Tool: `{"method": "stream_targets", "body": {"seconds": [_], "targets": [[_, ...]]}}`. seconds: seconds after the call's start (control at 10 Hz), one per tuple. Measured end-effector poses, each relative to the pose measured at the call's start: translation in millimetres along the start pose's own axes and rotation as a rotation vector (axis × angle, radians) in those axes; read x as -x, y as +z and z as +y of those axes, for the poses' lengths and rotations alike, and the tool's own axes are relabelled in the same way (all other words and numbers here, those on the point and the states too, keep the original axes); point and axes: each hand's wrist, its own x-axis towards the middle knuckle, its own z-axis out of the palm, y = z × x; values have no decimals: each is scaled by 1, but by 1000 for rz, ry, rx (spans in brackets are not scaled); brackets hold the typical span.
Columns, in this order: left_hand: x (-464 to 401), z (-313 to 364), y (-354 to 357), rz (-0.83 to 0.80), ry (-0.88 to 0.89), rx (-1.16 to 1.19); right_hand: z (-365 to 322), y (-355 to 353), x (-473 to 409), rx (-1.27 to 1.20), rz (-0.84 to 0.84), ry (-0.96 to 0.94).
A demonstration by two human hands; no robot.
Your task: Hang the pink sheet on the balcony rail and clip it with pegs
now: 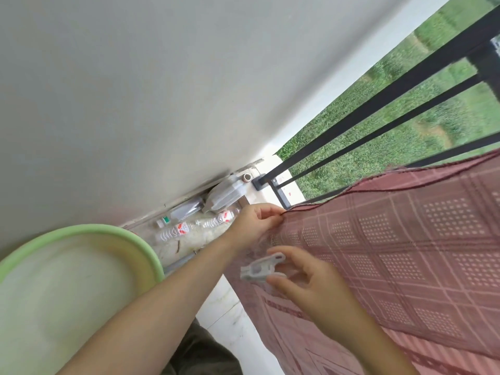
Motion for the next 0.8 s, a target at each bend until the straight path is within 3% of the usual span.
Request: {"method": "stream_targets", "body": {"seconds": [0.1,0.2,0.3,0.4,0.5,0.8], "targets": [[16,-6,13,102,-35,122,-33,-13,-11,255,99,-120],[18,-11,14,184,10,-7,-67,-22,-32,481,164,-170],[19,-12,10,125,26,-39,-84,-27,-60,778,208,-173],[22,-9,4,134,36,-88,-86,-34,-85,963,112,10],[23,-5,0,114,62,-130,-76,-36,-100,1068,14,191],[23,0,-2,189,84,-270,-62,-28,-102,1199,-67,235]]}}
